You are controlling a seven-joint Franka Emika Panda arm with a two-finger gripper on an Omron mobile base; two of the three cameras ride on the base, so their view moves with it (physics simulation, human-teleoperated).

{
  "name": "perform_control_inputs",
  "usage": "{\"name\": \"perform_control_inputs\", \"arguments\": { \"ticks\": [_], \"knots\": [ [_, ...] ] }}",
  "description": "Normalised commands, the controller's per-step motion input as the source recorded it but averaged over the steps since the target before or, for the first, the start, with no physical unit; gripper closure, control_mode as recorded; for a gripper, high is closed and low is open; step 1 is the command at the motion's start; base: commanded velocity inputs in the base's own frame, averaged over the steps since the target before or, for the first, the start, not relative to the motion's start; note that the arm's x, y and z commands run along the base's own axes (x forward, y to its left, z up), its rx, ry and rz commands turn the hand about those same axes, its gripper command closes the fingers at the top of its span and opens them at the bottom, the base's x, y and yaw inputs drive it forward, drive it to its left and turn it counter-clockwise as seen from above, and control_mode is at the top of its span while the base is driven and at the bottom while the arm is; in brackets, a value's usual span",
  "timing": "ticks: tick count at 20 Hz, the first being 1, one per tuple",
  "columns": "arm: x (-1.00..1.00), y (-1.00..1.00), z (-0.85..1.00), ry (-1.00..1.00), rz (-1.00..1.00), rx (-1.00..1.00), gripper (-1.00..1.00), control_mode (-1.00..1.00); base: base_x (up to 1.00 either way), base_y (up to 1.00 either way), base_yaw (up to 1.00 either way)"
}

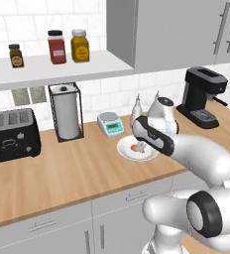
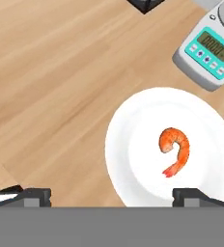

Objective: Pick up the knife from the drawer and place it on the cutting board. Then place the meat from the plate to the cutting board.

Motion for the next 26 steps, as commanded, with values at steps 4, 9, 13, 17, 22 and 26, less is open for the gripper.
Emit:
{"name": "perform_control_inputs", "arguments": {
  "ticks": [4, 9, 13, 17, 22, 26],
  "knots": [
    [0.99, -0.49, -0.44, 0.06, -0.01, 0.0, -1.0, -1.0, 0.0, 0.0, 0.0],
    [0.89, -0.08, -0.4, 0.02, -0.05, -0.04, -1.0, -1.0, 0.0, 0.0, 0.0],
    [0.48, 0.07, -0.17, 0.0, -0.12, -0.11, -1.0, -1.0, 0.0, 0.0, 0.0],
    [0.06, 0.02, -0.09, 0.0, -0.12, -0.01, -1.0, -1.0, 0.0, 0.0, 0.0],
    [0.0, 0.0, -0.19, 0.0, -0.09, 0.0, -1.0, -1.0, 0.0, 0.0, 0.0],
    [0.01, 0.02, -0.25, 0.0, -0.07, 0.0, -1.0, -1.0, 0.0, 0.0, 0.0]
  ]
}}
